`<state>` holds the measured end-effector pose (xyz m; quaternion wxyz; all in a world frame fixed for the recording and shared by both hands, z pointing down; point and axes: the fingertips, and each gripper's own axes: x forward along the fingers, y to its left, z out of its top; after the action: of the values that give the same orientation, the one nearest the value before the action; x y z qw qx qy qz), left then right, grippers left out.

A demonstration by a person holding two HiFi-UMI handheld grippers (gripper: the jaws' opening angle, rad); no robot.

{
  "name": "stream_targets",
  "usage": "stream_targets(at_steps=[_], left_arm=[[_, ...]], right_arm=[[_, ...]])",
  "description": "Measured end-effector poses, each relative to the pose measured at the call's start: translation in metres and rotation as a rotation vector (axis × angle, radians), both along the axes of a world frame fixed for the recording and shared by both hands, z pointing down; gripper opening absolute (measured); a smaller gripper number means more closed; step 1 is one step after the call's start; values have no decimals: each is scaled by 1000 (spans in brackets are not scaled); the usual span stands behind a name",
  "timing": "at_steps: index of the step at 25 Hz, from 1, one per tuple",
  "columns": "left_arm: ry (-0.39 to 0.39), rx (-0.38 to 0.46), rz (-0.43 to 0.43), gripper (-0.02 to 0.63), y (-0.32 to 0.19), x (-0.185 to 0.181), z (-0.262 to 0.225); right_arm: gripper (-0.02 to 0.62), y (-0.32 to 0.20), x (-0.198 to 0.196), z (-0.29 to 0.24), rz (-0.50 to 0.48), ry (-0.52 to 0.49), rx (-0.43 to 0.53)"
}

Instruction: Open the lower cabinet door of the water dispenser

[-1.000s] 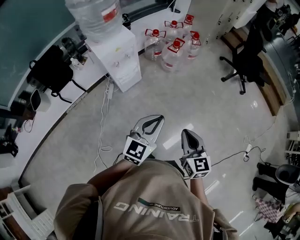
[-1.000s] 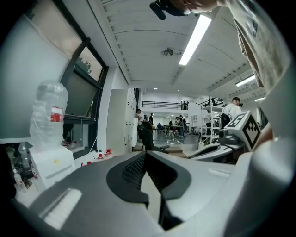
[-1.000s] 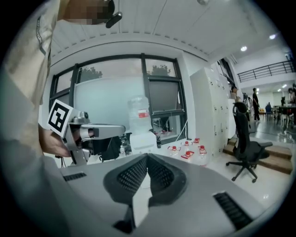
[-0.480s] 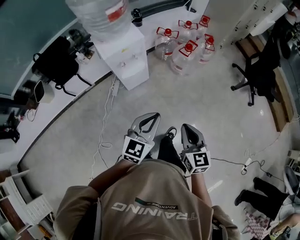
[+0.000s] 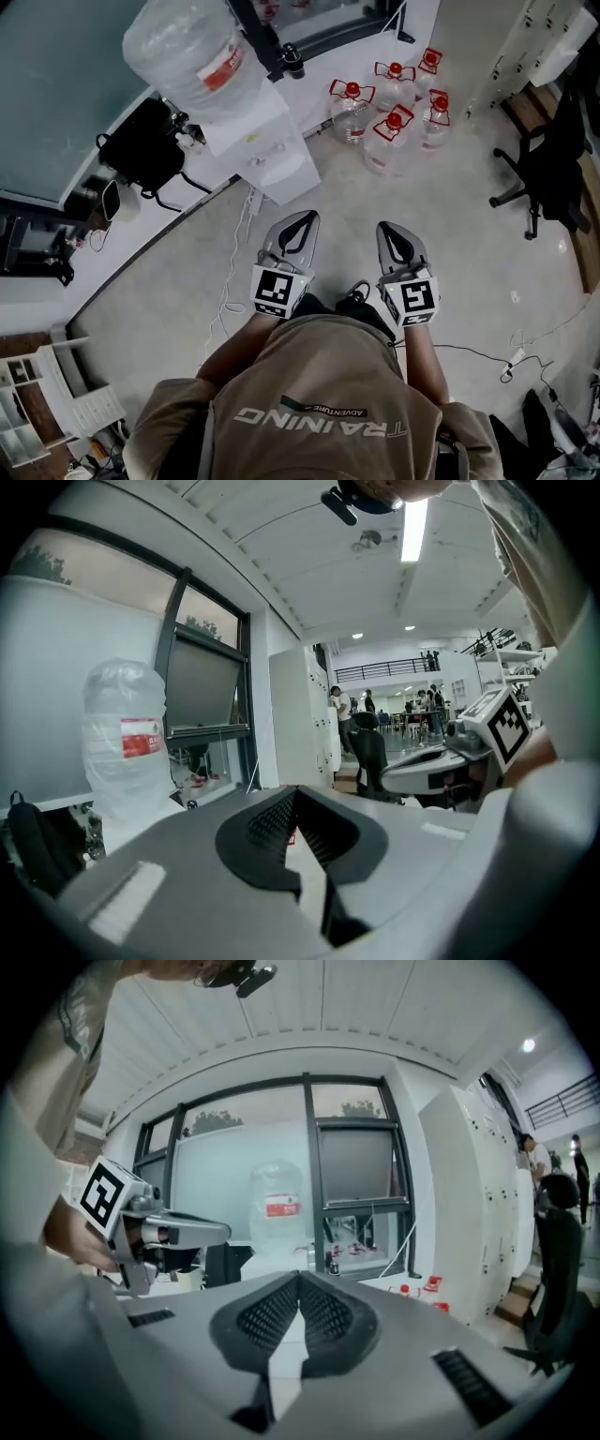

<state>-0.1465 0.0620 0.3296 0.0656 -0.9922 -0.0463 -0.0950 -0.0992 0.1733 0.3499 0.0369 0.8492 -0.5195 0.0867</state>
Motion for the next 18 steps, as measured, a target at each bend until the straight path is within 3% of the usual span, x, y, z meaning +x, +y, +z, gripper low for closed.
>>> stream_targets(at_steps=[5, 9, 15, 18], left_arm=[[-36, -18, -9, 8, -2, 35, 10], [-28, -68, -12, 8, -11, 76, 16], [-51, -136, 24, 8, -30, 144, 44], [-39, -131, 65, 8, -37, 188, 46]], right_arm=[[9, 6, 40, -9, 26, -38, 36], [9, -4, 71, 5, 13, -33, 2], [9, -8, 120, 25, 78, -114, -59], [9, -19, 154, 18, 68, -103, -82]])
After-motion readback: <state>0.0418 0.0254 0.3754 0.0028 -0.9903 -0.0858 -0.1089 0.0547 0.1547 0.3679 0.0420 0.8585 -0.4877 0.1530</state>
